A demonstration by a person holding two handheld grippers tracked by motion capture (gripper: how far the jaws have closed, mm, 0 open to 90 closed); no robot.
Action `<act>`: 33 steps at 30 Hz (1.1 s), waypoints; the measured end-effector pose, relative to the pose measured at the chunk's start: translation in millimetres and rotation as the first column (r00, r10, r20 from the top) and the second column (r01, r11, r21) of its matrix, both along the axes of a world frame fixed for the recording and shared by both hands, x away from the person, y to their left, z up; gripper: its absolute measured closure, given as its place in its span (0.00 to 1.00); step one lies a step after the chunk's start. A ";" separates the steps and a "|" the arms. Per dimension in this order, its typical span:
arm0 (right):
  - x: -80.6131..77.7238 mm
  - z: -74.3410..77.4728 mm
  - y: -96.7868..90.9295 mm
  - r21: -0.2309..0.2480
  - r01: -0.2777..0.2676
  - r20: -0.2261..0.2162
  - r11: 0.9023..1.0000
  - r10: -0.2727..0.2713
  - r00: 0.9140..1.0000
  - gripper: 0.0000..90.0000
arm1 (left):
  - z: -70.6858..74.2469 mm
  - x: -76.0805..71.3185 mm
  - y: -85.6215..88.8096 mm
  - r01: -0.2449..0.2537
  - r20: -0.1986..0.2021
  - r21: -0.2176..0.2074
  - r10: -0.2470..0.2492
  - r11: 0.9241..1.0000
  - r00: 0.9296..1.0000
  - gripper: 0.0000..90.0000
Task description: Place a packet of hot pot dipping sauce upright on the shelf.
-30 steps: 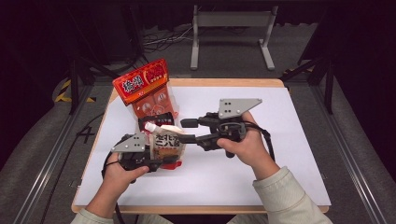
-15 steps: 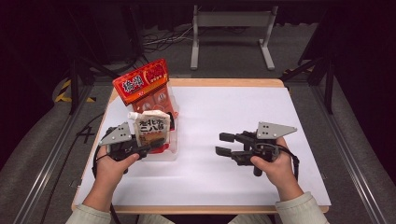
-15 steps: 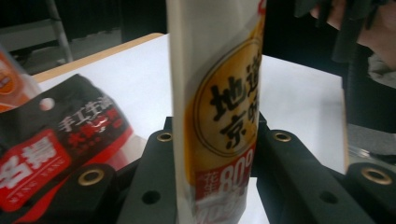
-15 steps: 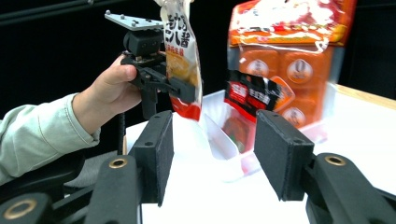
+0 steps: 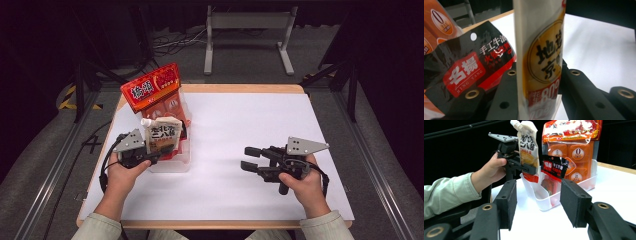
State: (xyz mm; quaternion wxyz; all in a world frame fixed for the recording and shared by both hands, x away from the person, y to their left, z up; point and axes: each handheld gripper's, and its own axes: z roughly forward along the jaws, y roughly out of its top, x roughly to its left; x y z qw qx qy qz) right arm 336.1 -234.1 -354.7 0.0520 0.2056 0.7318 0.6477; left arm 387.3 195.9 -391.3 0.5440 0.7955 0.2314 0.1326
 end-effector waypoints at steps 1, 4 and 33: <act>-0.2 -0.1 0.0 0.002 -0.001 0.001 1.000 0.001 1.000 0.53 | -0.6 0.2 0.0 -0.002 -0.004 0.005 0.002 1.000 1.000 0.84; -0.3 -0.2 -1.1 0.011 -0.004 -0.001 1.000 0.004 1.000 0.53 | -1.7 2.0 0.7 -0.005 -0.015 0.009 0.005 1.000 1.000 0.84; -1.9 -0.9 -1.7 0.022 0.001 -0.006 1.000 0.000 1.000 0.51 | -5.5 4.1 12.1 0.019 -0.159 -0.035 -0.024 0.999 0.987 0.79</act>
